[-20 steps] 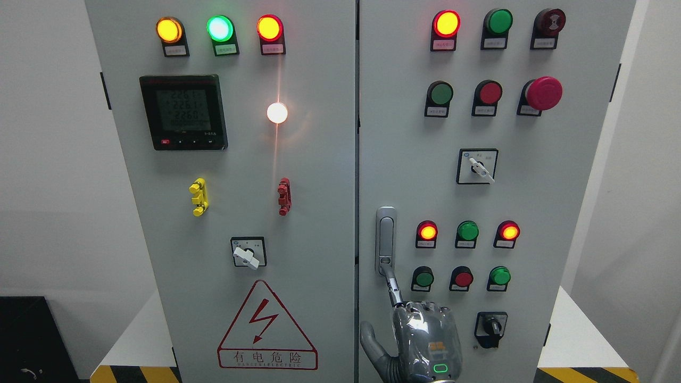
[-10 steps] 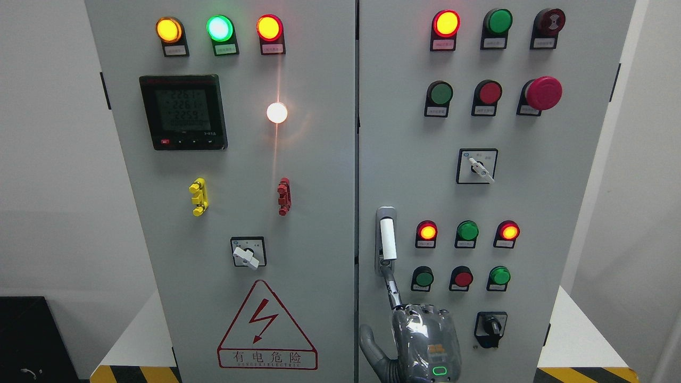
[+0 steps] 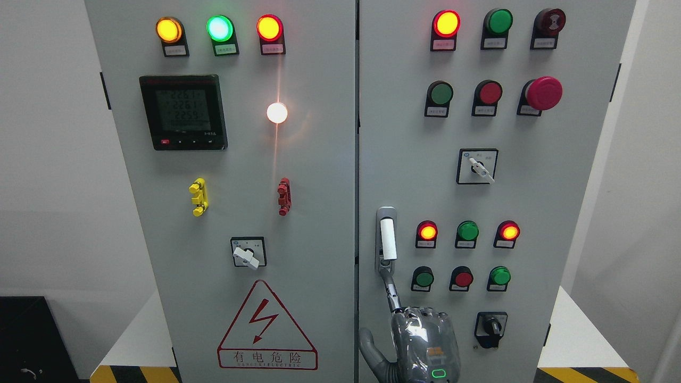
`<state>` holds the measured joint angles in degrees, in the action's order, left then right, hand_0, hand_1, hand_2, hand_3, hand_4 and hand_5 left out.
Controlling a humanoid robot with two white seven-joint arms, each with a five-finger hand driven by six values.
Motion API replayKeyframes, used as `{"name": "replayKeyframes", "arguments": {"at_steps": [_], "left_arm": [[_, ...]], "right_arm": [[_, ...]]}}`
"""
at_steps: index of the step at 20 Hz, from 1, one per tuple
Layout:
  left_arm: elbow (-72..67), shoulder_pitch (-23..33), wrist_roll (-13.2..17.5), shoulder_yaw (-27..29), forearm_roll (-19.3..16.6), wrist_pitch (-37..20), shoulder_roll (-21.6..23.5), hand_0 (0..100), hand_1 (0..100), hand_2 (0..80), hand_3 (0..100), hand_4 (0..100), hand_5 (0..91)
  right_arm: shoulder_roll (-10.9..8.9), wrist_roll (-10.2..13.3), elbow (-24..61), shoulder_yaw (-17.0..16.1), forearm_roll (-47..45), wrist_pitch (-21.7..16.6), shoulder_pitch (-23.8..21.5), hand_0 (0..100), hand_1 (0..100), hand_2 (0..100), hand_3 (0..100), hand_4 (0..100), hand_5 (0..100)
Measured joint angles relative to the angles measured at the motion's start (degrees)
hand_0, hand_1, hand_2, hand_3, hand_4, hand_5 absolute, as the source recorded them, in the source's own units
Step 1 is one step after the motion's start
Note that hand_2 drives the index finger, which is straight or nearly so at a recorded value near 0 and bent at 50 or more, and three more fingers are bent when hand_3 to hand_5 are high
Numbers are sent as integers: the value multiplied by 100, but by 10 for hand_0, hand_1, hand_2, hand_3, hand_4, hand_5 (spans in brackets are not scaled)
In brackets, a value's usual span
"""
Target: Release door handle
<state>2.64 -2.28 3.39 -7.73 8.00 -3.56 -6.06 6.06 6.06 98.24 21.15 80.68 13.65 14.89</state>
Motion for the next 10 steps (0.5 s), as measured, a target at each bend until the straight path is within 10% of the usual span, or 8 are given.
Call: {"name": "replayKeyframes", "arguments": {"at_steps": [10], "left_arm": [[0, 0, 0, 0, 0, 0, 0, 120, 556, 0, 0, 0, 0]], "right_arm": [[0, 36, -25, 2, 0, -1, 2, 476, 348, 48, 1000, 1000, 1000]]}}
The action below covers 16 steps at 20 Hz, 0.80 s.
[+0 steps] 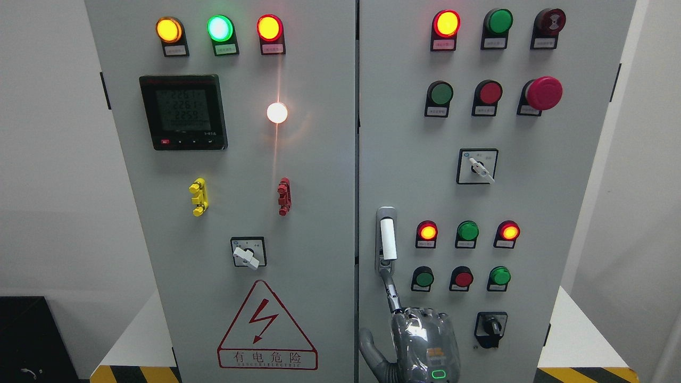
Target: Release door handle
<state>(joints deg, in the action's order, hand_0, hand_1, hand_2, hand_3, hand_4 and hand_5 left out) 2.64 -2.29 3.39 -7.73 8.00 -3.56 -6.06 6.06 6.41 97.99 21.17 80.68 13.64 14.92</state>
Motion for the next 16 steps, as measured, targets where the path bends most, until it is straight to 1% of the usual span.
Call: {"name": "replayKeyframes", "arguments": {"at_steps": [16], "left_arm": [[0, 0, 0, 0, 0, 0, 0, 120, 556, 0, 0, 0, 0]], "right_arm": [[0, -12, 112, -1, 0, 0, 21, 474, 348, 52, 1000, 1000, 1000]]}}
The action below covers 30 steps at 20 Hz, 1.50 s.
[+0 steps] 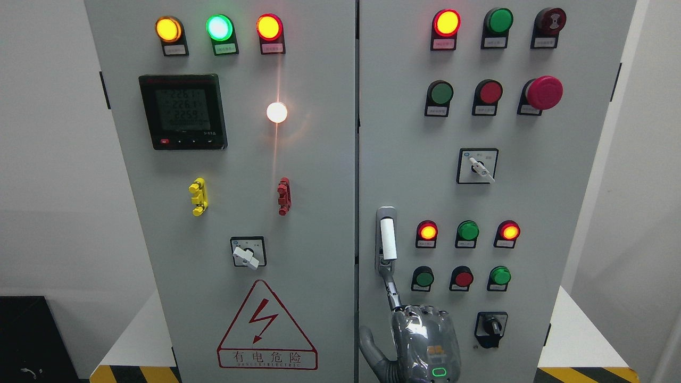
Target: Release door handle
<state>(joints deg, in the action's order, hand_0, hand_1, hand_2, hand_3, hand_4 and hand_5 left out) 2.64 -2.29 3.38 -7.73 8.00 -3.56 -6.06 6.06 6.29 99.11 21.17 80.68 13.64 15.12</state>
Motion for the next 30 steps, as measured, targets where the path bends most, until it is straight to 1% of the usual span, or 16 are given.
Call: {"name": "replayKeyframes", "arguments": {"at_steps": [12, 13, 14, 15, 17, 18, 19, 20, 21, 22, 24, 25, 29, 30], "left_arm": [[0, 0, 0, 0, 0, 0, 0, 120, 556, 0, 0, 0, 0], [0, 0, 0, 0, 0, 0, 0, 120, 556, 0, 0, 0, 0], [0, 0, 0, 0, 0, 0, 0, 120, 556, 0, 0, 0, 0], [0, 0, 0, 0, 0, 0, 0, 120, 556, 0, 0, 0, 0], [0, 0, 0, 0, 0, 0, 0, 120, 556, 0, 0, 0, 0], [0, 0, 0, 0, 0, 0, 0, 120, 556, 0, 0, 0, 0], [0, 0, 0, 0, 0, 0, 0, 120, 556, 0, 0, 0, 0], [0, 0, 0, 0, 0, 0, 0, 120, 556, 0, 0, 0, 0], [0, 0, 0, 0, 0, 0, 0, 120, 556, 0, 0, 0, 0], [0, 0, 0, 0, 0, 0, 0, 120, 556, 0, 0, 0, 0], [0, 0, 0, 0, 0, 0, 0, 120, 556, 0, 0, 0, 0], [0, 0, 0, 0, 0, 0, 0, 120, 556, 0, 0, 0, 0], [0, 0, 0, 0, 0, 1, 0, 120, 556, 0, 0, 0, 0], [0, 0, 0, 0, 0, 1, 0, 120, 556, 0, 0, 0, 0]], "right_arm": [[-7, 63, 191, -1, 11, -15, -32, 473, 350, 65, 1000, 1000, 1000], [-8, 69, 203, 0, 10, -20, -34, 474, 350, 83, 1000, 1000, 1000], [-8, 83, 214, 0, 9, -25, -39, 481, 349, 137, 1000, 1000, 1000], [-9, 95, 227, 0, 7, -27, -49, 485, 347, 149, 1000, 998, 1000], [-12, 128, 255, 0, 2, -37, -71, 503, 341, 263, 993, 982, 1000], [-14, 134, 270, 0, 0, -42, -82, 509, 338, 296, 984, 974, 1000], [-16, 144, 286, 0, -3, -49, -93, 518, 333, 354, 967, 962, 1000], [-17, 145, 301, 0, -5, -53, -105, 522, 332, 439, 957, 950, 1000], [-19, 147, 320, 0, -7, -56, -115, 528, 329, 446, 949, 943, 1000], [-20, 148, 340, 0, -9, -57, -128, 542, 318, 483, 935, 932, 978], [-26, 150, 380, 0, -11, -77, -152, 558, 297, 516, 923, 924, 959], [-28, 150, 401, -1, -12, -91, -164, 565, 271, 561, 917, 913, 948], [-40, 151, 505, -6, -23, -151, -215, 523, 225, 652, 915, 902, 939], [-42, 152, 535, -7, -25, -165, -234, 492, 224, 675, 924, 902, 940]]}}
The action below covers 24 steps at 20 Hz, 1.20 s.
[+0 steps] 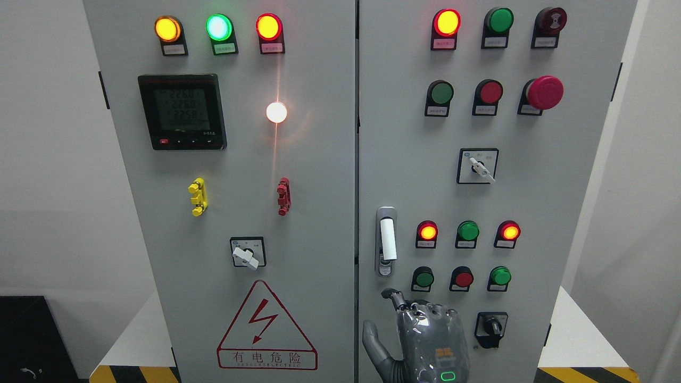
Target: Release door handle
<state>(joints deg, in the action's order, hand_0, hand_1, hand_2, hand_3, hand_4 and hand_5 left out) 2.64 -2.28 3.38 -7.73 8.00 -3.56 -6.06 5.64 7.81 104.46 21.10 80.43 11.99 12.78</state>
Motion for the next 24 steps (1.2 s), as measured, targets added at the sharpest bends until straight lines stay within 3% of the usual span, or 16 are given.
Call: {"name": "replayKeyframes", "arguments": {"at_steps": [6, 11, 16, 24], "left_arm": [[0, 0, 0, 0, 0, 0, 0, 120, 556, 0, 0, 0, 0], [0, 0, 0, 0, 0, 0, 0, 120, 556, 0, 0, 0, 0], [0, 0, 0, 0, 0, 0, 0, 120, 556, 0, 0, 0, 0], [0, 0, 0, 0, 0, 0, 0, 120, 556, 0, 0, 0, 0]], "right_arm": [[-11, 13, 213, -14, -11, -196, -182, 420, 172, 761, 1000, 922, 973], [-19, 15, 402, -35, -15, -363, -352, 341, 122, 829, 1000, 951, 993], [-23, 163, 559, -49, -17, -529, -418, 214, 100, 887, 1000, 962, 996], [-22, 164, 712, -97, 3, -584, -288, 184, 83, 963, 1000, 996, 1000]]}}
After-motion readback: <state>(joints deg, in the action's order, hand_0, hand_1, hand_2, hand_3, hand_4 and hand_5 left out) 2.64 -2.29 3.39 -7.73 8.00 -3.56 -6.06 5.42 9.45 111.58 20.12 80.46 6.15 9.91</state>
